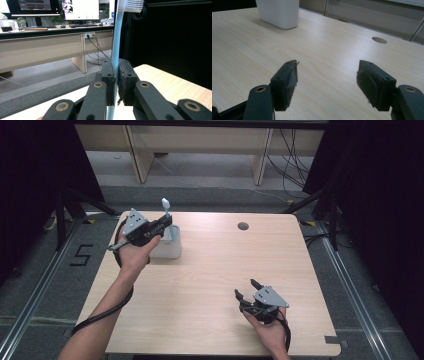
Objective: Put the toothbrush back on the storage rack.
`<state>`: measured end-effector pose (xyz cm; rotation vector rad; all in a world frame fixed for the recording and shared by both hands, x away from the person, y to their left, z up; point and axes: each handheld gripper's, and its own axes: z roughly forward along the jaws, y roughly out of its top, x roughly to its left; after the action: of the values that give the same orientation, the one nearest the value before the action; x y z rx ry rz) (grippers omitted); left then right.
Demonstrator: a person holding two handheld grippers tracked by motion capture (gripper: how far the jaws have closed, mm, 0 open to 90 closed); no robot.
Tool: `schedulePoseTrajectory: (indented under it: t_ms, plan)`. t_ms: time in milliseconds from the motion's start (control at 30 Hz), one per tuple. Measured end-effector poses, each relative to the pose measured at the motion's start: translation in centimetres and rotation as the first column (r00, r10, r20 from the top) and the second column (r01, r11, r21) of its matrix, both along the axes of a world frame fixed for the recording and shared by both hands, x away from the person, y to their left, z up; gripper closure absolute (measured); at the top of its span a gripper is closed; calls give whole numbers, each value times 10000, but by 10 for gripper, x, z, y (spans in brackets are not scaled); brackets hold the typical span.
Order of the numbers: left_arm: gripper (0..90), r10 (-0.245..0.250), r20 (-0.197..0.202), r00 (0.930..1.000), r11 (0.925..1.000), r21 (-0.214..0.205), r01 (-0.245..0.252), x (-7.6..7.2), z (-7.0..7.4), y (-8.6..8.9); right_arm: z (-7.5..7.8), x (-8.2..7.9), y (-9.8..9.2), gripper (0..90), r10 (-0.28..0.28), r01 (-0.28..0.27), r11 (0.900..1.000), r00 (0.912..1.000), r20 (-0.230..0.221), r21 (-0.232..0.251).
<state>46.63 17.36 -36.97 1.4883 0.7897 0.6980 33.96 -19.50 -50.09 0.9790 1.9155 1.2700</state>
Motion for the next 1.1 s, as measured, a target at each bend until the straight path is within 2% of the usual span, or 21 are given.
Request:
schedulePoseTrajectory:
  t_ms: [100,133,167,300,333,400,433,533,700,733,800,867,967,1000,1100]
  plan:
    - [837,70,-45,10000,10000,-8,-70,3,-2,1,0,2,-1,338,70,-64,9997,9997,253,-219]
    - [837,70,-45,10000,10000,-8,-70,3,-2,1,0,2,-1,338,70,-64,9997,9997,253,-219]
    - [837,98,-56,9999,10000,12,-98,5,-3,1,0,0,0,338,107,-106,9999,9999,23,-116]
    - [837,169,-68,9998,9999,-1,-169,10,-7,2,1,1,-1,339,111,-106,9997,9997,228,-204]
    - [837,192,-78,9998,9998,-27,-192,11,-7,2,0,1,0,339,119,-118,9998,9999,111,-136]
    - [837,235,-78,9997,9997,-38,-236,13,-9,2,0,1,0,339,143,-140,9997,9998,163,-187]
    - [837,234,-65,9997,9997,-29,-234,14,-10,3,0,0,0,339,138,-139,9999,9999,-58,-41]
    - [837,339,-100,9994,9994,36,-338,17,-12,3,0,-1,1,339,124,-124,9999,9998,-182,21]
    - [836,437,-105,9990,9990,45,-437,22,-14,5,0,-1,2,338,67,-67,10000,10000,-19,-29]
    - [837,472,-132,9988,9988,91,-471,23,-13,5,0,-2,2,339,119,-120,9999,9996,-238,-18]
    - [836,473,-102,9988,9988,90,-472,25,-13,6,0,-1,2,339,159,-158,9999,9996,-229,71]
    - [836,468,-92,9989,9988,115,-467,27,-13,6,-1,1,2,339,151,-149,9998,9997,178,-131]
    - [837,483,-105,9988,9988,134,-481,29,-13,6,0,0,1,339,181,-179,9998,9998,108,-133]
    - [836,493,-125,9987,9987,121,-492,30,-14,5,1,0,0,339,196,-190,9994,9996,187,-277]
    - [836,531,-147,9985,9984,188,-528,31,-15,5,1,0,1,339,185,-183,9997,9997,138,-161]
